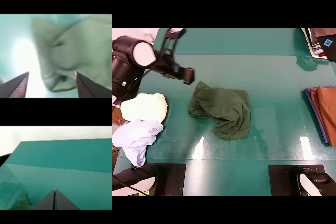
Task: Fold the shirts.
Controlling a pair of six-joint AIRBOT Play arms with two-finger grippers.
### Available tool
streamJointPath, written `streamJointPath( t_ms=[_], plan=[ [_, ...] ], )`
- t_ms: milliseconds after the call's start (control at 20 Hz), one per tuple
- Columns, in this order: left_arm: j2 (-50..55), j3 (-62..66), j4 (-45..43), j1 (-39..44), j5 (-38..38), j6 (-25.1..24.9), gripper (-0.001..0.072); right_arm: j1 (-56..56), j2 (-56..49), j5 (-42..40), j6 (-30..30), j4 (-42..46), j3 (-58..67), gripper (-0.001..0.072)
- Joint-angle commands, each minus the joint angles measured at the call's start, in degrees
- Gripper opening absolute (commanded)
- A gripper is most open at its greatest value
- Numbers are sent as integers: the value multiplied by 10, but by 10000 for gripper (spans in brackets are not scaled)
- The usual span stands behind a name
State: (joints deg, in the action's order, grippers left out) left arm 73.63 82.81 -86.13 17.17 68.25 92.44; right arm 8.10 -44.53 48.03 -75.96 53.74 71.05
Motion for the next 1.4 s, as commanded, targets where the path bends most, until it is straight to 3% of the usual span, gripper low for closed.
streamJointPath(
  t_ms=[0,200,400,550,750,950,1100,1150,1350],
  plan=[
    [3,-108,75,-98,-32,2,664,0,0,4,0,0,0,20],
    [4,-245,91,-115,-112,1,664,0,0,3,0,0,0,20],
    [4,-306,154,-115,-173,-6,664,0,0,3,0,0,0,20],
    [4,-312,206,-110,-183,-49,663,0,0,4,0,0,0,20],
    [25,-313,213,-105,-182,-46,664,0,0,5,0,-1,0,20],
    [52,-313,281,-105,-178,-65,659,0,0,6,0,-1,0,20],
    [58,-312,282,-105,-177,-72,120,0,0,10,0,-1,0,20],
    [57,-305,278,-105,-177,-72,26,0,0,19,0,5,0,20],
    [38,-228,238,-105,-156,-74,24,-49,-18,163,-22,21,-9,20]
  ],
)
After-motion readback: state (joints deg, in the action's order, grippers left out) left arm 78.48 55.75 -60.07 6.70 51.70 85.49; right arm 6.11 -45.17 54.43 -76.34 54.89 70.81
